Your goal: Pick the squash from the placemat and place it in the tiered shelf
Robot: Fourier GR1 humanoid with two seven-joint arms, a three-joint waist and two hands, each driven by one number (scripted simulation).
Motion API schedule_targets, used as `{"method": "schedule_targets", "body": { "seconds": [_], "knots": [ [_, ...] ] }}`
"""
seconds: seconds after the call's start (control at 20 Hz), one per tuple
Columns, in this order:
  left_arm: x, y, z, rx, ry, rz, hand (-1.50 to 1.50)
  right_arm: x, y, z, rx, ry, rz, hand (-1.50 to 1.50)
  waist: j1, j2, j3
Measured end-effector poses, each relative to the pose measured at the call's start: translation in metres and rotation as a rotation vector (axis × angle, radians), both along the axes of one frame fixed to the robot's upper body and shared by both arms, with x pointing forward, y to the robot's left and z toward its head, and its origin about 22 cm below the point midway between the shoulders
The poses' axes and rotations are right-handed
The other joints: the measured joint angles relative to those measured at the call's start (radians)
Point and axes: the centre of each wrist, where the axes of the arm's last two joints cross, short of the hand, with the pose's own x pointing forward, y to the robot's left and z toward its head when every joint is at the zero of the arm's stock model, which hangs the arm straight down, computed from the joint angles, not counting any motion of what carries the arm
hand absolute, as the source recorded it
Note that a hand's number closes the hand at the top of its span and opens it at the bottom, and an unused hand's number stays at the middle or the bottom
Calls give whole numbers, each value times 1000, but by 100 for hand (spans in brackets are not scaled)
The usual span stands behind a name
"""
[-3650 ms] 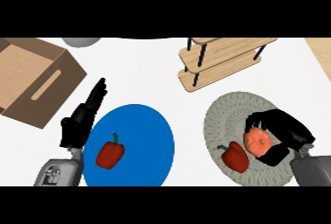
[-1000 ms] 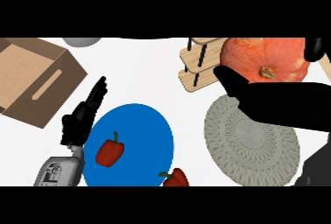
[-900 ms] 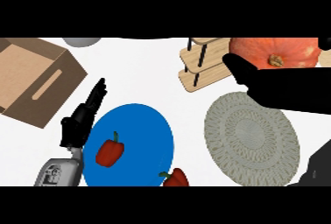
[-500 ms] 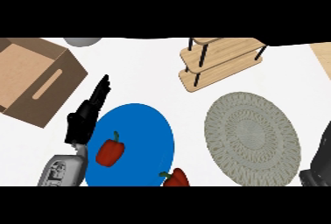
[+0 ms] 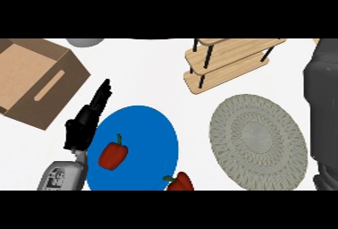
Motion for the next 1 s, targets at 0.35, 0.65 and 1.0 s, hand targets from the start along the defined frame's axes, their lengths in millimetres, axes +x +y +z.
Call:
{"method": "schedule_targets", "body": {
  "seconds": [0.35,0.65,1.0],
  "knots": [
    [4,-7,3,6,4,-4,0,42,0,-24,-13,-41,16,150,3,1,0],
    [1,-6,-2,3,-2,-2,0,62,-10,-35,216,-68,113,150,7,3,0],
    [2,0,0,5,-2,-4,0,88,-23,-48,273,-83,148,150,4,2,0]
  ]
}}
